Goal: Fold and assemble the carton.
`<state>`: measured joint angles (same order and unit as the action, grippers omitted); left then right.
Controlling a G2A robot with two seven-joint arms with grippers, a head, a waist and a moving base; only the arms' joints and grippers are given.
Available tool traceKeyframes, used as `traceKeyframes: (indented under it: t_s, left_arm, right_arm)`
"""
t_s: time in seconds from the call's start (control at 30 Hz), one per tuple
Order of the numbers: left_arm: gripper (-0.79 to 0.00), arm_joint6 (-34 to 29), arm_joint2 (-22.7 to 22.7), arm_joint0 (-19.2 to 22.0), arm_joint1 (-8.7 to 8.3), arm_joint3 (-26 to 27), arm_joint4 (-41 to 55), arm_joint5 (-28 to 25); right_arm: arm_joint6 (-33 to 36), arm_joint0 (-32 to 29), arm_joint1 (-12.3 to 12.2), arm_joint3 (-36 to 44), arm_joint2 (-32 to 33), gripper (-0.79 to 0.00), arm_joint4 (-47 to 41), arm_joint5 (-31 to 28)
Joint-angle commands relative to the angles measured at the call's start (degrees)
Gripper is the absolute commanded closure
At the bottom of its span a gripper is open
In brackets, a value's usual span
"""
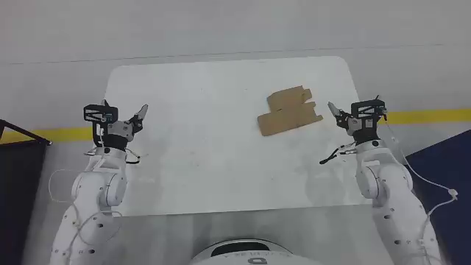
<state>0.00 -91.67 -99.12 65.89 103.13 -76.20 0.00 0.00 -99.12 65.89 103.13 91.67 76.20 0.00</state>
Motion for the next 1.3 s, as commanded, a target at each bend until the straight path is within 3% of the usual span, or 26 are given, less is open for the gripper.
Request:
traceKeyframes:
  t_s: [0.0, 0.27, 0.33, 0.47, 0.6, 0.87, 0.97, 1.03, 1.2, 1.27]
  left_arm:
    - [-0.784, 0.0, 0.0, 0.0, 0.0, 0.0, 0.0, 0.0]
    - [-0.785, 0.0, 0.0, 0.0, 0.0, 0.0, 0.0, 0.0]
    - [-0.785, 0.0, 0.0, 0.0, 0.0, 0.0, 0.0, 0.0]
    - [-0.785, 0.0, 0.0, 0.0, 0.0, 0.0, 0.0, 0.0]
    - [-0.785, 0.0, 0.0, 0.0, 0.0, 0.0, 0.0, 0.0]
    - [-0.785, 0.0, 0.0, 0.0, 0.0, 0.0, 0.0, 0.0]
    - [-0.785, 0.0, 0.0, 0.0, 0.0, 0.0, 0.0, 0.0]
    - [-0.785, 0.0, 0.0, 0.0, 0.0, 0.0, 0.0, 0.0]
    - [-0.785, 0.0, 0.0, 0.0, 0.0, 0.0, 0.0, 0.0]
    - [-0.785, 0.0, 0.0, 0.0, 0.0, 0.0, 0.0, 0.0]
  right_arm:
    - [0.0, 0.0, 0.0, 0.0, 0.0, -0.785, 0.0, 0.0]
    - [0.0, 0.0, 0.0, 0.0, 0.0, -0.785, 0.0, 0.0]
    - [-1.0, -0.9, -0.4, 0.4, -0.7, -0.785, 8.6, -1.3]
    - [1.0, -2.0, -0.7, 0.8, -2.0, -0.785, 11.0, -8.9]
    - [2.8, -2.0, -1.4, 0.5, 0.3, -0.785, 4.9, -21.8]
    - [2.9, -2.2, -1.5, 0.7, 0.9, -0.785, 4.7, -22.1]
    - [7.0, 0.2, -1.4, -1.7, -0.6, -0.785, 5.0, -21.9]
    - [9.6, 3.2, -1.2, -1.5, -4.6, -0.785, 8.9, -22.8]
    - [8.7, 4.0, -1.4, -0.4, -10.3, -0.785, 22.7, -22.8]
    - [10.3, 4.8, -1.2, -0.9, -11.9, -0.733, 24.7, -22.3]
